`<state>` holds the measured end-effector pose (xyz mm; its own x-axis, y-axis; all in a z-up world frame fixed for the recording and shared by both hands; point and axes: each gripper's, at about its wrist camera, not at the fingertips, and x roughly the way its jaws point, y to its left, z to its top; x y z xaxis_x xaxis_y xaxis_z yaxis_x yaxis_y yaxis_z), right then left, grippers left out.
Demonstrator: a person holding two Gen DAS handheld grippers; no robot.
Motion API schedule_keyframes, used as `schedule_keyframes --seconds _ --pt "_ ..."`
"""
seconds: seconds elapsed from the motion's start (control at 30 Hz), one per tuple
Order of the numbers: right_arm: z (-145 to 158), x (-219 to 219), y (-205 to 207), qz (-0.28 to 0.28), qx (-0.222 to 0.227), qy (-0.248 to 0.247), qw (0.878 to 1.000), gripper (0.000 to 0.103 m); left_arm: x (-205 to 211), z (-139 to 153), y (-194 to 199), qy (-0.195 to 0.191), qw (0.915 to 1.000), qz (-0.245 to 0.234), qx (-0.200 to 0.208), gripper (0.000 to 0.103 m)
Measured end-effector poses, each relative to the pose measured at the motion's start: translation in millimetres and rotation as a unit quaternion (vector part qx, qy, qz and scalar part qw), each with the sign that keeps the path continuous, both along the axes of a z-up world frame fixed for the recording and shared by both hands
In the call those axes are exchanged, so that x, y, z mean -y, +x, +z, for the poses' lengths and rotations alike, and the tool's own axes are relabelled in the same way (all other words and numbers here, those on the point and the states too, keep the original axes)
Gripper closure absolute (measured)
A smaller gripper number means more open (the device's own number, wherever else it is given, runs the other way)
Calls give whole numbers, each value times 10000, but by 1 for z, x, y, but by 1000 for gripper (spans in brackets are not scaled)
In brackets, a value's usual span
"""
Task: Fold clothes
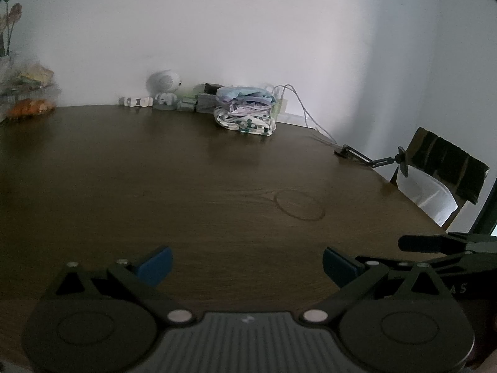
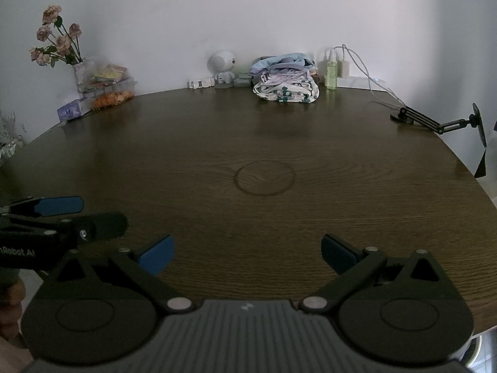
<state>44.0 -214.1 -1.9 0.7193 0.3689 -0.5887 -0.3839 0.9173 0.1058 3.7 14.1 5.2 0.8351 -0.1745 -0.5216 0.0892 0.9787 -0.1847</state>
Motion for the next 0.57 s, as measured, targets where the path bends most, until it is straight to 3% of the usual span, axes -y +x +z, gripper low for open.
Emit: schedule_keyframes --seconds 0.57 --pt "0 2 -1 5 -10 10 10000 0 -4 -1 2 -197 9997 -124 -91 0"
